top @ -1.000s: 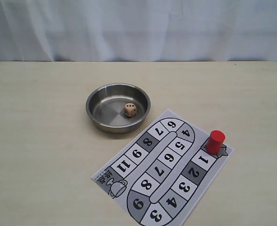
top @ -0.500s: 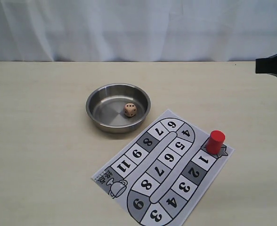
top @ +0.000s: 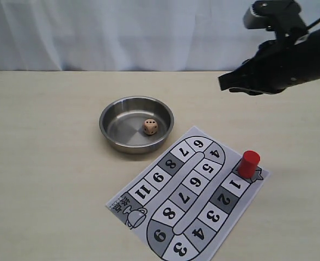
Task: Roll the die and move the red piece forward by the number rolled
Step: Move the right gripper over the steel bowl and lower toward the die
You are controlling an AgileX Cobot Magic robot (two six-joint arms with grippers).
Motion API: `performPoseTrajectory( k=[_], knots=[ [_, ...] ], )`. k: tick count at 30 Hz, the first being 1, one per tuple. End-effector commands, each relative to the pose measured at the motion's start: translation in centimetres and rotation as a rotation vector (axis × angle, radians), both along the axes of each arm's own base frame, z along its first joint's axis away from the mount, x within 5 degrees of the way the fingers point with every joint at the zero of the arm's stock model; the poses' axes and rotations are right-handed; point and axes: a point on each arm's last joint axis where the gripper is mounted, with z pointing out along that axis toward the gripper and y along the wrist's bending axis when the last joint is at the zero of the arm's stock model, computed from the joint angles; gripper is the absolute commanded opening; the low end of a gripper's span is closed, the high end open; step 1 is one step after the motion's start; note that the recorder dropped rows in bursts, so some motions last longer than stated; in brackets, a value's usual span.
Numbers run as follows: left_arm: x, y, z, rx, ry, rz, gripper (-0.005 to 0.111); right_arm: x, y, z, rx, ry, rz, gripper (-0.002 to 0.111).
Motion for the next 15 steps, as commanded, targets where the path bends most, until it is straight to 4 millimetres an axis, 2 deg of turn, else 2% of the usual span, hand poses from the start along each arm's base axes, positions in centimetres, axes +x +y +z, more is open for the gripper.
performPoseTrajectory(
  k=[1, 3, 4, 6, 10, 15],
  knots=[
    [0.0, 0.0, 0.0, -0.007, -0.005, -0.001, 0.000, 1.7, 2.5, -1.3, -0.048, 0.024, 0.083, 0.019],
    [0.0, 0.0, 0.0, -0.007, -0.005, -0.001, 0.000, 2.4, 3.5, -1.8, -0.042, 0.034, 0.093, 0.032],
    [0.0, 0.0, 0.0, -0.007, -0.005, -0.001, 0.000, 3.1, 4.6, -2.3, -0.044, 0.037, 0.114, 0.045],
    [0.0, 0.0, 0.0, -0.007, -0.005, -0.001, 0.000, 3.6, 5.6, -2.6, -0.044, 0.040, 0.133, 0.052],
    [0.0, 0.0, 0.0, -0.007, -0.005, -0.001, 0.000, 4.6, 7.6, -3.1, -0.007, 0.080, 0.120, 0.054],
    [0.0, 0.0, 0.0, -0.007, -0.005, -0.001, 0.000, 6.2, 10.1, -3.4, -0.045, 0.135, 0.168, 0.054]
  ],
)
